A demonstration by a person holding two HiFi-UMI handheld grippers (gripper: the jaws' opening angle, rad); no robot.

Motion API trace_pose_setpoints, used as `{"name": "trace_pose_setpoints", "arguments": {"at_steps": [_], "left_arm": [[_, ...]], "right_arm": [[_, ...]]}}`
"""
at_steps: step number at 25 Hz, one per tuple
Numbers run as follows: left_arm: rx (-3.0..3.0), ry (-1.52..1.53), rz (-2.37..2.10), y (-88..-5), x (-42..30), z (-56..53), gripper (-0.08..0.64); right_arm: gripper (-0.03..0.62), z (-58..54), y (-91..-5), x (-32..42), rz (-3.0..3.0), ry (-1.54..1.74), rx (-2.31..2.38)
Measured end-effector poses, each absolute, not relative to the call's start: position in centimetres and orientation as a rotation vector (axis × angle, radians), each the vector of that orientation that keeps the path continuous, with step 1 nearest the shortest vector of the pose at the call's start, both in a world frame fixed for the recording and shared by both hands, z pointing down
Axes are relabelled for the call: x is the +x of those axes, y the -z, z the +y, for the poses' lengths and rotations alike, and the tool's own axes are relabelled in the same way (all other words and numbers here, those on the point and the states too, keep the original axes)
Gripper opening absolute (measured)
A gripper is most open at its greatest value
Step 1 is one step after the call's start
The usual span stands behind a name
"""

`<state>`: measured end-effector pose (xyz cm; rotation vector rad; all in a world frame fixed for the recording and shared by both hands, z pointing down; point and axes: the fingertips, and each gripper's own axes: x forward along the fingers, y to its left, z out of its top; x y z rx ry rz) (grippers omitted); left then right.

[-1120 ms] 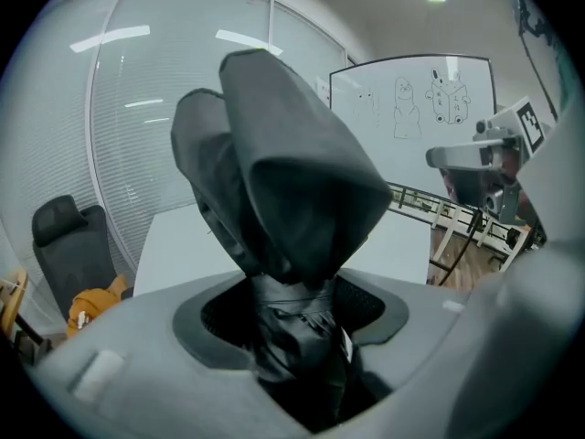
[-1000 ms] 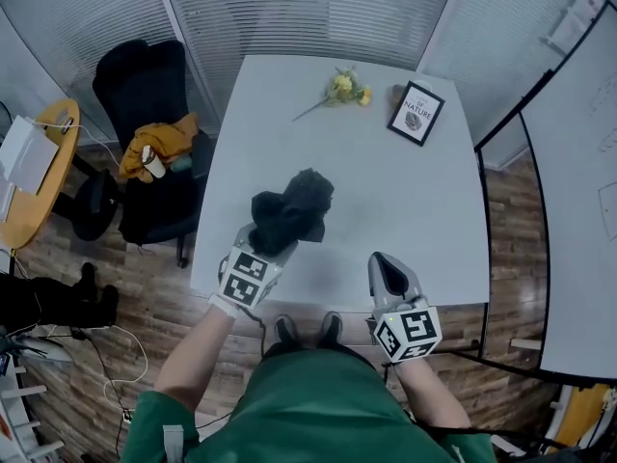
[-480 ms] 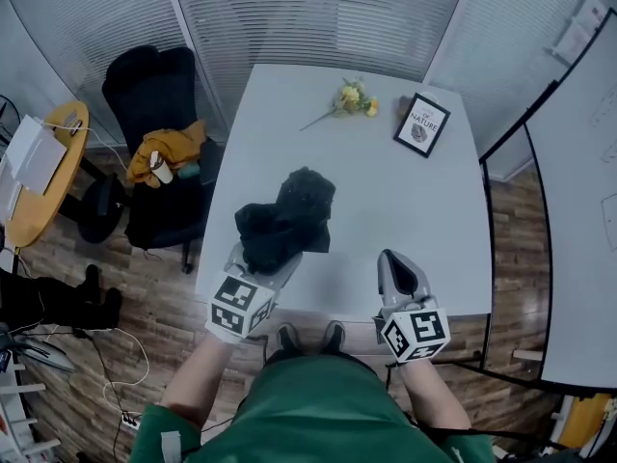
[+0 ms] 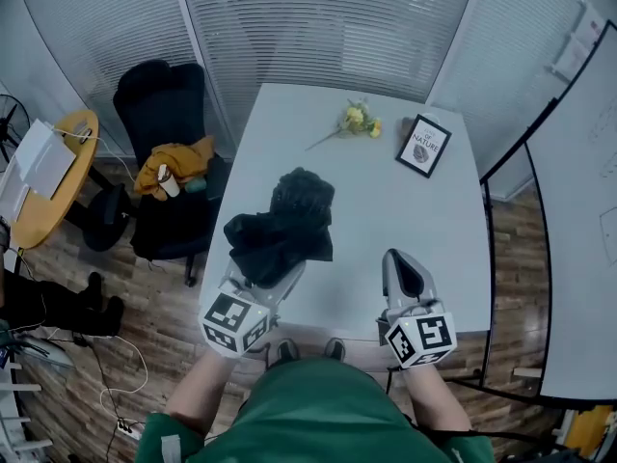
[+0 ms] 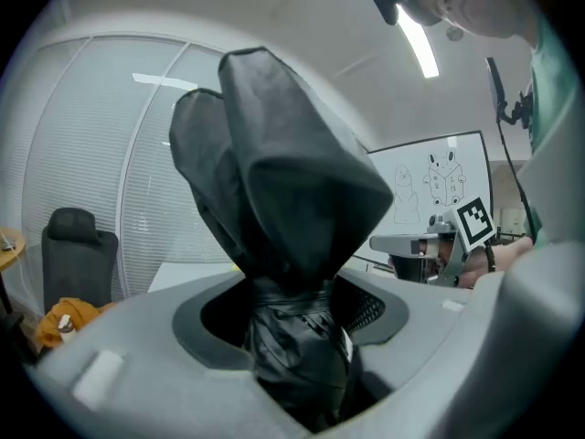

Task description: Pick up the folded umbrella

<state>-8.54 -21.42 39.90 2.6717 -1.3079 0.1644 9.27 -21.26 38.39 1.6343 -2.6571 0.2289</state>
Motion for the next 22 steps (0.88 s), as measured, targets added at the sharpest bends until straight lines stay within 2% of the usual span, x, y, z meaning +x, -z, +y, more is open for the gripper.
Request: {"name": "trace_pose_setpoints", "arguments": {"at_steps": [9,22], "left_arm": [[2.765,0.018,-1.344,-33.9,-8.0,-19.9,0.273],[2.702,0.147,-1.449,-31.5,-10.3,-19.9,0.272]], "right_arm": [[0.003,-21.5,-34.3,8.3,-2.752,-0.1,1.638],[0.003,-21.8,-31.9,7.9,-2.78,-0.004,1.617]]}}
